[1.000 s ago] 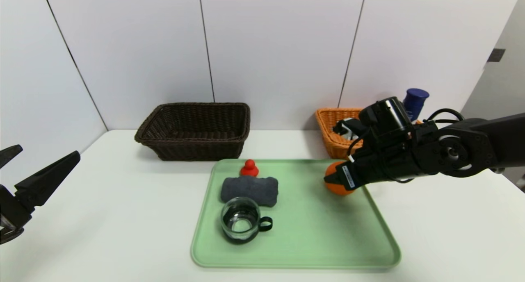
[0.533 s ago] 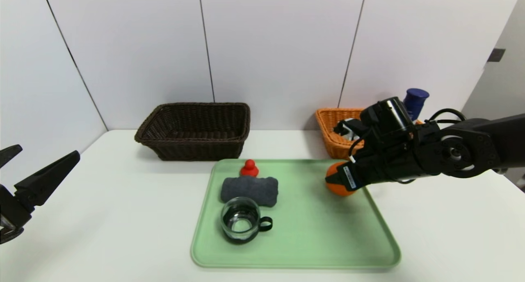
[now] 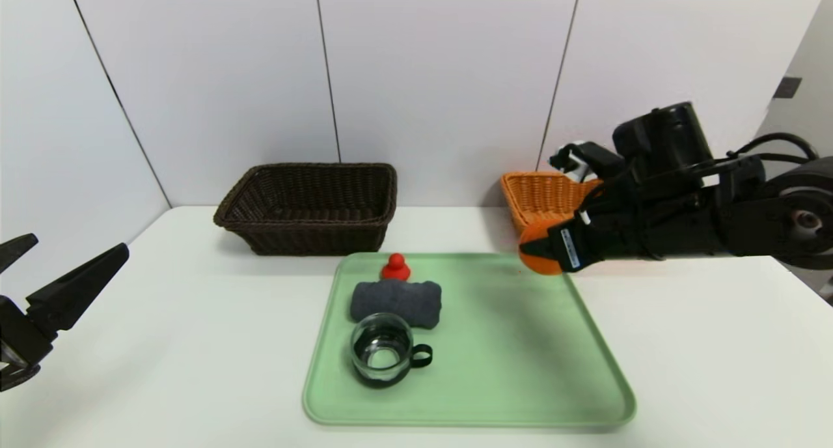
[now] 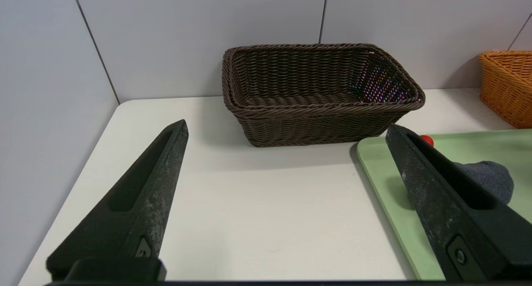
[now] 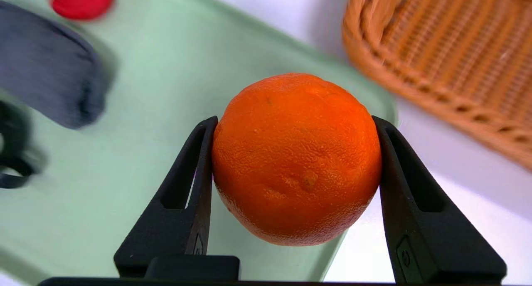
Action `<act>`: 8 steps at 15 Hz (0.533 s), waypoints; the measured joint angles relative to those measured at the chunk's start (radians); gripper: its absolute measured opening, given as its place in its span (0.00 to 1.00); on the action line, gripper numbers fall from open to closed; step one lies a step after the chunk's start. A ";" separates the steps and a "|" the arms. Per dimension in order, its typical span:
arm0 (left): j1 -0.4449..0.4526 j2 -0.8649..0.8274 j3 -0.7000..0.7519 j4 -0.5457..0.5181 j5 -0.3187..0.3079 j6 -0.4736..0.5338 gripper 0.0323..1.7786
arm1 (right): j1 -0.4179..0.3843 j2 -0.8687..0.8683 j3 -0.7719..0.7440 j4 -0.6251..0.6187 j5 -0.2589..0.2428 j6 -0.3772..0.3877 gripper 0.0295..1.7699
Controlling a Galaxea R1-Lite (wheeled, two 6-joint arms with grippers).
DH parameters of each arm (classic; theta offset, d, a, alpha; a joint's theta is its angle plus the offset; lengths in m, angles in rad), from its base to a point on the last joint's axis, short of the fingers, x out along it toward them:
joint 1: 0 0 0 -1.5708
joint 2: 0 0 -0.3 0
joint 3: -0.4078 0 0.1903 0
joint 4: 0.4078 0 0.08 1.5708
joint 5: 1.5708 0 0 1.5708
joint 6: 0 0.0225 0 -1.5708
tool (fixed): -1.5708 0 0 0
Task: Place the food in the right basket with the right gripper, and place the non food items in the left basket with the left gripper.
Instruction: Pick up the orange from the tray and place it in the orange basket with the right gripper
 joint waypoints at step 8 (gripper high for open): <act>0.000 0.011 -0.002 -0.001 0.000 0.000 0.95 | -0.077 -0.018 -0.175 -0.177 -0.013 -0.041 0.61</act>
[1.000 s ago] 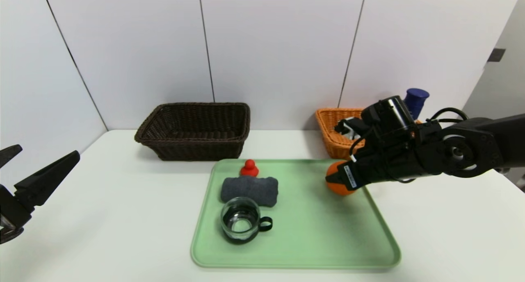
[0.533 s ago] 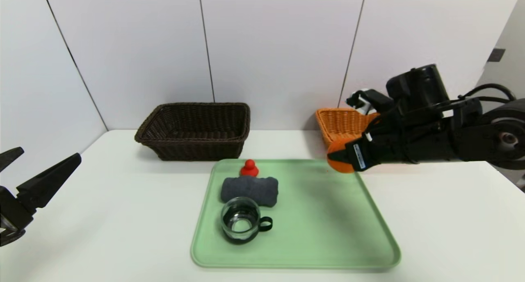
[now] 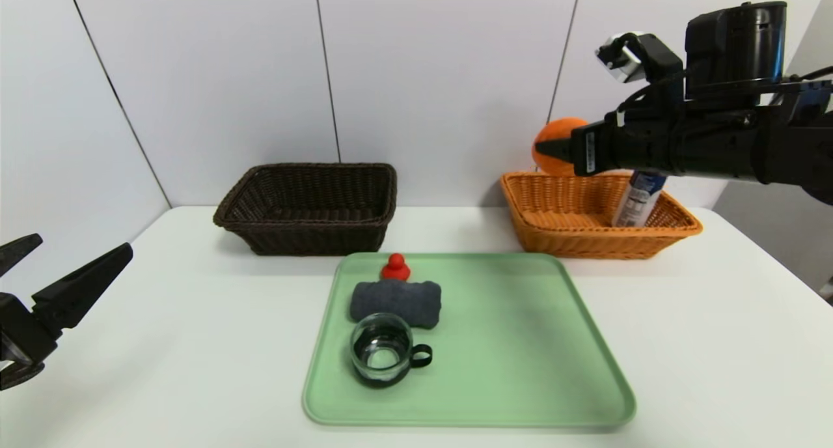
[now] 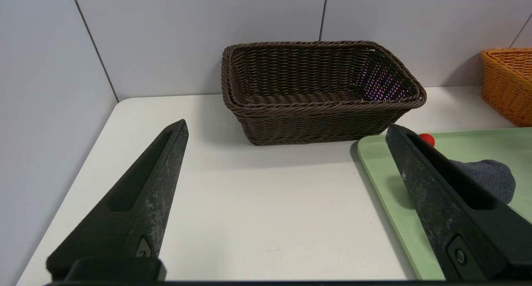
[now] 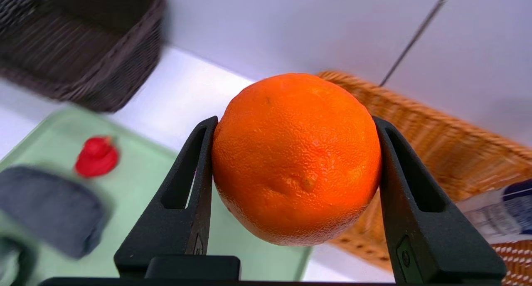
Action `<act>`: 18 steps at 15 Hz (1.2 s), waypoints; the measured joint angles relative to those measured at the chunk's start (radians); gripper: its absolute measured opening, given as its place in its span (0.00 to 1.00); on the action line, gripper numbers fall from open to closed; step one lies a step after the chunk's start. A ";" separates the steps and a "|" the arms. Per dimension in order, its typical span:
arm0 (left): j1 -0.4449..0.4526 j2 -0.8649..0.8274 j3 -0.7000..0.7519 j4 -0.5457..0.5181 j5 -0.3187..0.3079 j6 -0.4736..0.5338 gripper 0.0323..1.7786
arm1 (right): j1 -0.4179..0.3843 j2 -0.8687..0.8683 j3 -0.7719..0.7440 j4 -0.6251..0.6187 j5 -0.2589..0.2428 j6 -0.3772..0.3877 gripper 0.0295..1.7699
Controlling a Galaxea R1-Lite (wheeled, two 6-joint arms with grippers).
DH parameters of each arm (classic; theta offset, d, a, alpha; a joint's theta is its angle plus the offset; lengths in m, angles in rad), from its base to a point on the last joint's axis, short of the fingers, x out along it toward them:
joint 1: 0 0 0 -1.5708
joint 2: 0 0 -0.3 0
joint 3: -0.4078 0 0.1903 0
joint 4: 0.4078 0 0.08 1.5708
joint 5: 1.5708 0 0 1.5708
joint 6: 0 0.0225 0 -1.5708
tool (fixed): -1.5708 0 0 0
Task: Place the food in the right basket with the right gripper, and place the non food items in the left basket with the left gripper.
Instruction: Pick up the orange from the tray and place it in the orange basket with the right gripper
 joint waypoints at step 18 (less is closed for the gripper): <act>0.000 0.000 0.008 0.000 0.000 0.000 0.95 | -0.134 0.327 -0.055 -0.081 -0.212 0.002 0.61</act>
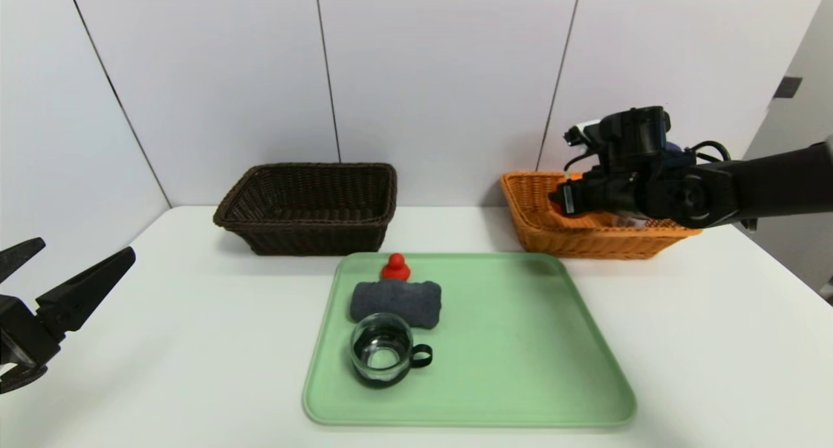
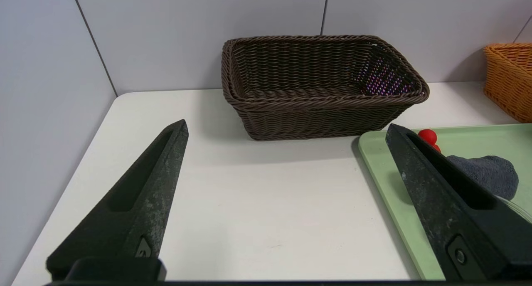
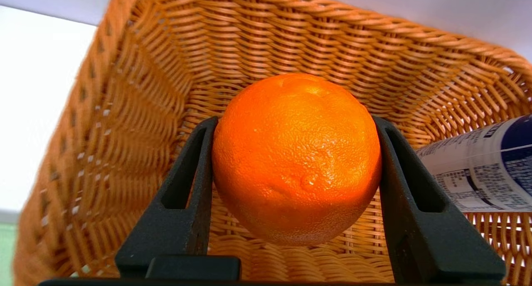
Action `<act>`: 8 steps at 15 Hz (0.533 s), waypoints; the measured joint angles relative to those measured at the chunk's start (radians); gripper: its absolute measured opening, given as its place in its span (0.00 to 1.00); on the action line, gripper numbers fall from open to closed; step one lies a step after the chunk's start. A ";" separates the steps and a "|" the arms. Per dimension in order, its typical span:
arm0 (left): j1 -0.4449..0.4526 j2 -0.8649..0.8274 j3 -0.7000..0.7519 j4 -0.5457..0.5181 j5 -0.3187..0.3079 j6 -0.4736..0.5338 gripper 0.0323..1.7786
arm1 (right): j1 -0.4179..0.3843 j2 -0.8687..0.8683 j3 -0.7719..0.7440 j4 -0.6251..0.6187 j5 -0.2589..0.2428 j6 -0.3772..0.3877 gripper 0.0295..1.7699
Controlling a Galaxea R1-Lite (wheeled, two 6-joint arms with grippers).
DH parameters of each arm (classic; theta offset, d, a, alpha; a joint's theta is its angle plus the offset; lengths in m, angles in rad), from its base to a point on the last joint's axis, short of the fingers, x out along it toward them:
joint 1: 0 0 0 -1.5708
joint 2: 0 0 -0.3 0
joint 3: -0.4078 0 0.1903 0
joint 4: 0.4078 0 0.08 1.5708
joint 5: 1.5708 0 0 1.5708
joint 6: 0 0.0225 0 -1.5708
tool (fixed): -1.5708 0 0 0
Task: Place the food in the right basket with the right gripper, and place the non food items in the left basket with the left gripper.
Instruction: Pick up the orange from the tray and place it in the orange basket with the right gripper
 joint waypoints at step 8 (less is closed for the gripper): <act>0.000 0.000 0.001 0.000 0.002 -0.004 0.95 | 0.004 0.076 -0.062 -0.001 -0.037 0.003 0.61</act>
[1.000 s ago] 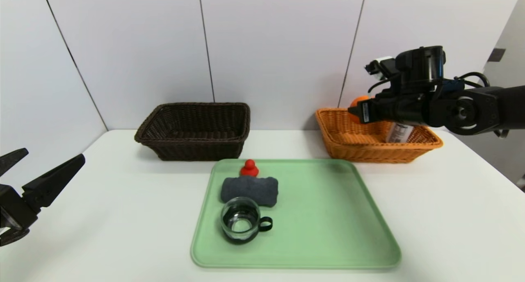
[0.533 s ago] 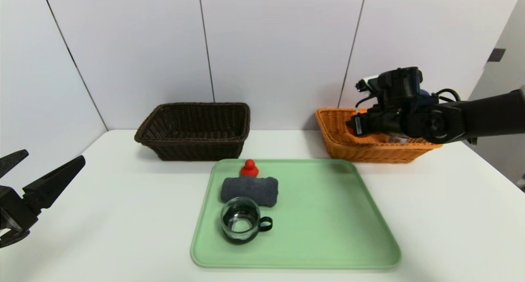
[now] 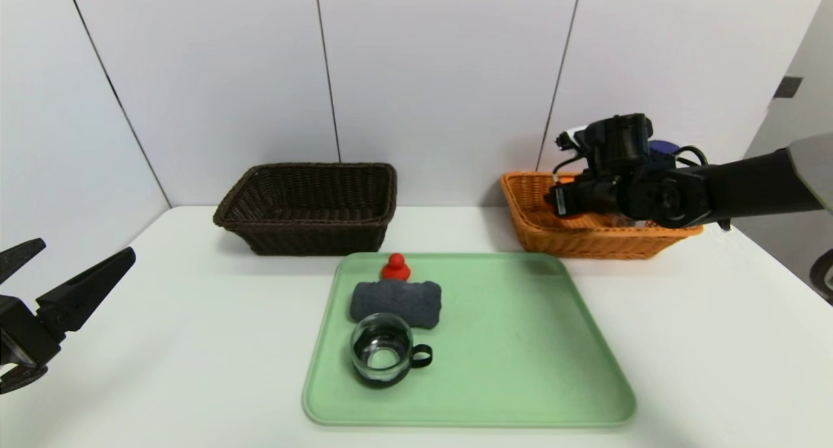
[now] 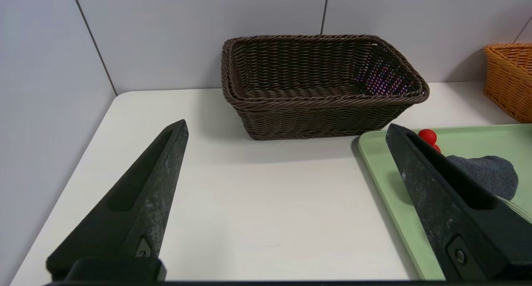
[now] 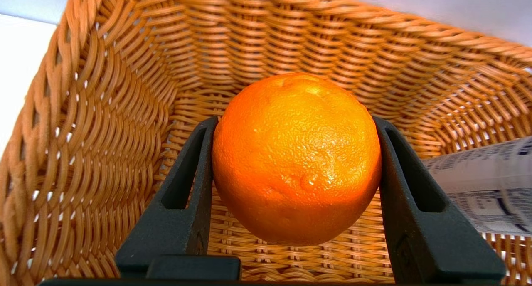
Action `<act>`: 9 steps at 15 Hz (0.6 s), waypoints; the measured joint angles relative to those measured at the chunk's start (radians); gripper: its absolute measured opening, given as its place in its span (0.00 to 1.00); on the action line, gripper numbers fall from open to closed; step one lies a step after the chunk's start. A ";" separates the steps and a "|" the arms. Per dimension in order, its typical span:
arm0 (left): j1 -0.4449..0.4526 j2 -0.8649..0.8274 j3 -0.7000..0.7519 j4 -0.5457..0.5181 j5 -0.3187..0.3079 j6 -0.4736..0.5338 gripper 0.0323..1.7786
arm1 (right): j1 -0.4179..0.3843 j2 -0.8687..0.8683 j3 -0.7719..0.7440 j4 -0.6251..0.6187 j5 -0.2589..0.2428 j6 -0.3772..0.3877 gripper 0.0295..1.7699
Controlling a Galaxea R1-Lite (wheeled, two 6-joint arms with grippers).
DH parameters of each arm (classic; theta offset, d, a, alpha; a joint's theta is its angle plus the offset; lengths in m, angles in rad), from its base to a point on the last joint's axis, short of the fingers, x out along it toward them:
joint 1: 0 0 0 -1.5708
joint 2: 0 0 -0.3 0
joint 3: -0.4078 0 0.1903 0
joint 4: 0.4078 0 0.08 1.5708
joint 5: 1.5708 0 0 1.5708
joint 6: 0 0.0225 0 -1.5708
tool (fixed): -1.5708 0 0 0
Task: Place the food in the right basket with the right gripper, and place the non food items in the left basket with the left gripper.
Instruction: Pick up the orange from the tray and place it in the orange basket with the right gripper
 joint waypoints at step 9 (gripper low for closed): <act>0.000 0.000 -0.001 0.000 0.001 -0.002 0.95 | 0.007 0.039 -0.027 -0.005 -0.021 0.000 0.61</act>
